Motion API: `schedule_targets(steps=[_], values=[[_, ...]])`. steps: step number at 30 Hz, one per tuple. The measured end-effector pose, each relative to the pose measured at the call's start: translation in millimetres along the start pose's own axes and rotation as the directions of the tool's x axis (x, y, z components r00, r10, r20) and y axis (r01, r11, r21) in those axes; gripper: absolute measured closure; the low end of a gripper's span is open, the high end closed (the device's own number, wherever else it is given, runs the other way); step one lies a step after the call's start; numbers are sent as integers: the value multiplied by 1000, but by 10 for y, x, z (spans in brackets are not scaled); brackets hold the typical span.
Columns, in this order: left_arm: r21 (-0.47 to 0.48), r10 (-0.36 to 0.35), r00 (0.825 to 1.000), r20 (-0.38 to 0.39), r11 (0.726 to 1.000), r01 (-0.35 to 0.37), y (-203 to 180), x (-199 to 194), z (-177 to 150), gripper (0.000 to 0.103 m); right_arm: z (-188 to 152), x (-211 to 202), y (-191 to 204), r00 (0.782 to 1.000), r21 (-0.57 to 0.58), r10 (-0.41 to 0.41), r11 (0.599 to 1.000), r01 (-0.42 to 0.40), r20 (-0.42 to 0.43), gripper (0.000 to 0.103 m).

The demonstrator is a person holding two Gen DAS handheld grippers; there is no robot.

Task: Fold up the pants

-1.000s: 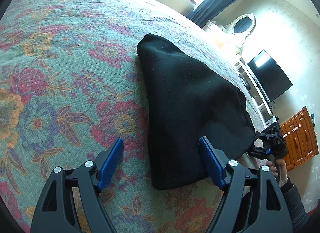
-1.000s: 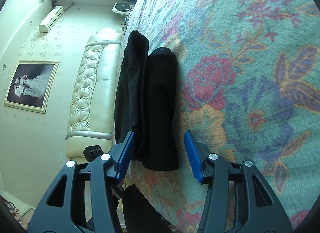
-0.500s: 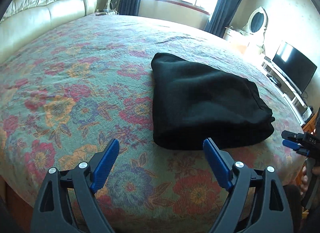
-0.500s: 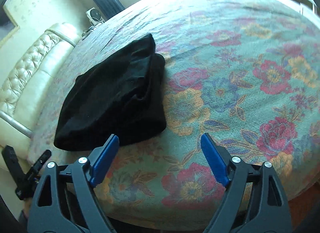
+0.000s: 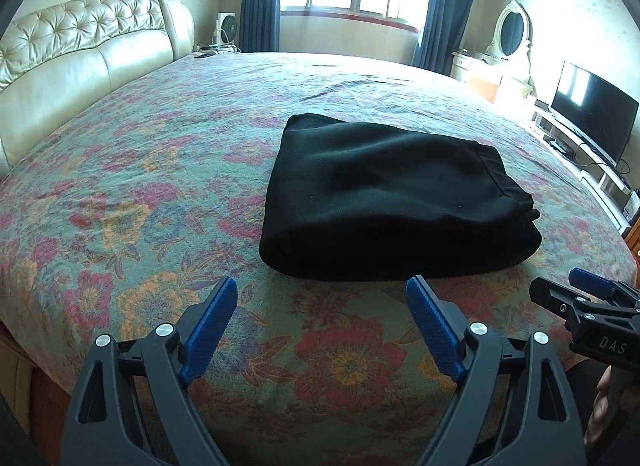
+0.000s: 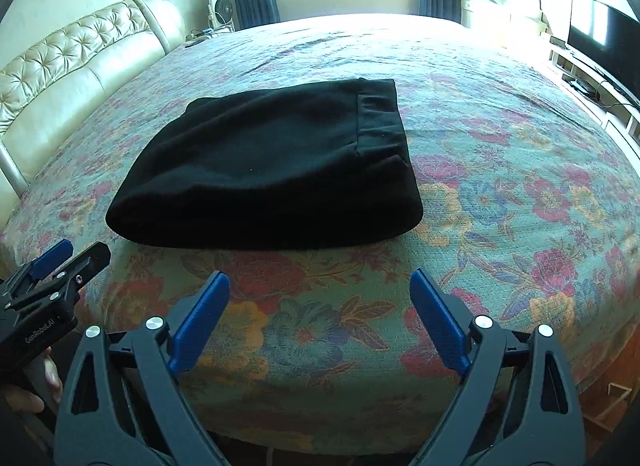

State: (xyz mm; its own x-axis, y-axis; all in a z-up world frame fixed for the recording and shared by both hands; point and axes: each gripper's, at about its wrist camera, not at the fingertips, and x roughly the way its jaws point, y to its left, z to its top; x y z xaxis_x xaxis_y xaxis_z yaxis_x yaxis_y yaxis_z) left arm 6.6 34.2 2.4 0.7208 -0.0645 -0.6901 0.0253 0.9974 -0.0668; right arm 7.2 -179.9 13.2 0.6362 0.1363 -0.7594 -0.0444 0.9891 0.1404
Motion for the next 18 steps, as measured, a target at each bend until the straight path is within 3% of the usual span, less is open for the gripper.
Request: schedule_targets(steps=[18], values=[[-45,-8,999,-38,999,7,91,43,-18,18,-29,-18,78,1000,5,15,1000,-15,-11,11]])
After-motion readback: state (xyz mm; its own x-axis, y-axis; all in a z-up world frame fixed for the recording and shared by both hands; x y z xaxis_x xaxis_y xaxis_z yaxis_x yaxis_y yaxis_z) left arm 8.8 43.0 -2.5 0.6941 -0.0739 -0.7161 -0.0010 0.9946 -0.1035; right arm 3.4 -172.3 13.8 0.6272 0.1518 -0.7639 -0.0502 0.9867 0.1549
